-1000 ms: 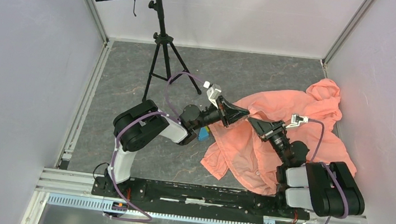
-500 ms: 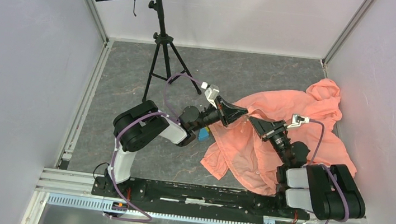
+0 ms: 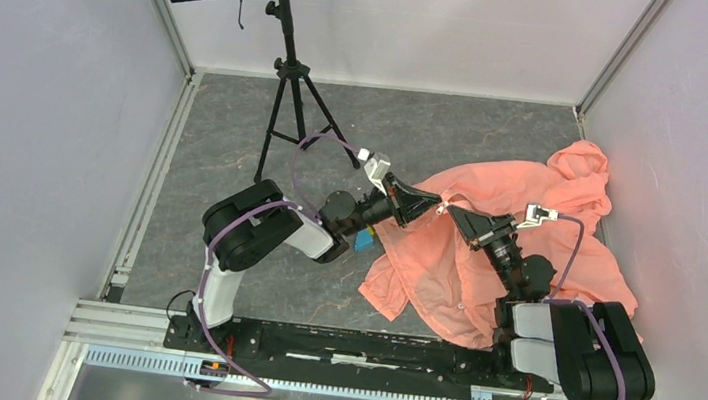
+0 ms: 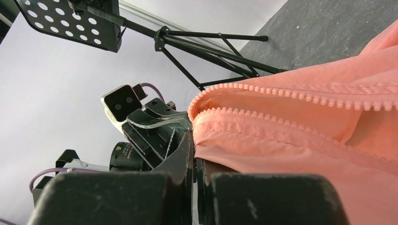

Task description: Zip up the jacket

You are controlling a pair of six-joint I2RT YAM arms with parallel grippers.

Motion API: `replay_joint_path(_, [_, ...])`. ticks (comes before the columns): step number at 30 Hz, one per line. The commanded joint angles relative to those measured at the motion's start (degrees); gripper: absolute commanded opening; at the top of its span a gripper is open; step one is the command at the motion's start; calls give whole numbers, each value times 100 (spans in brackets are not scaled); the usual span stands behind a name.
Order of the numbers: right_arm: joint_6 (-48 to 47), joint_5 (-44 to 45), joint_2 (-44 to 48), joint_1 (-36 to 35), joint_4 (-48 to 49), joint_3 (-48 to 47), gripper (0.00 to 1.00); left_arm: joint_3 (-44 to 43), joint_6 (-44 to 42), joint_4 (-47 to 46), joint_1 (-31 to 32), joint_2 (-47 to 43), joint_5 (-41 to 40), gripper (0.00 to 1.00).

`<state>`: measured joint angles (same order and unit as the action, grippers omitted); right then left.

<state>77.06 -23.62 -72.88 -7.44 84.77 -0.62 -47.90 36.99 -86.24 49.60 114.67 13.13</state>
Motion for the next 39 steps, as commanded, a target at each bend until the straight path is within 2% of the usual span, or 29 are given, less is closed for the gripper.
replay_joint_path(1, [-168,276,145,52,2123,1138,0,216,-140,-289,17,-275,-147,2])
replay_joint_path(10, [-170,198,-205,71,2492,1293,0,396,478,-293,22,-288,65,2])
replay_joint_path(20, [-412,-59,-53,59,1643,1318,0,690,1231,-36,49,51,-88,2])
replay_joint_path(27, [-921,-252,284,60,128,1344,0,878,1878,128,78,396,-88,2])
replay_joint_path(32, [-1529,-339,656,59,-1419,1222,0,925,2069,330,84,462,25,2])
replay_joint_path(35, [-1658,-340,762,62,-1587,1281,0,1031,2120,284,84,383,39,2])
replay_joint_path(39, [-1833,-414,889,59,-1683,1300,0,1151,1989,916,82,-47,26,3])
